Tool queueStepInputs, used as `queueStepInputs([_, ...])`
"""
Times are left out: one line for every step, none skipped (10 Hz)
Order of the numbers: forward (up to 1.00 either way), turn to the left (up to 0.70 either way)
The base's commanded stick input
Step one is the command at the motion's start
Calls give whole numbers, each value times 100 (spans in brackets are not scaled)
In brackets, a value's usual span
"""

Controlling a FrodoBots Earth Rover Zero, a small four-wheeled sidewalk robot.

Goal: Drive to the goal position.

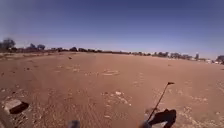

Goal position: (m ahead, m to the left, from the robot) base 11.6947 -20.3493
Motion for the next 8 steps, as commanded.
queueStepInputs([0, 0])
queueStepInputs([0, 0])
queueStepInputs([0, -12])
queueStepInputs([0, -32])
queueStepInputs([0, -45])
queueStepInputs([7, -43])
queueStepInputs([70, -27])
queueStepInputs([70, -27])
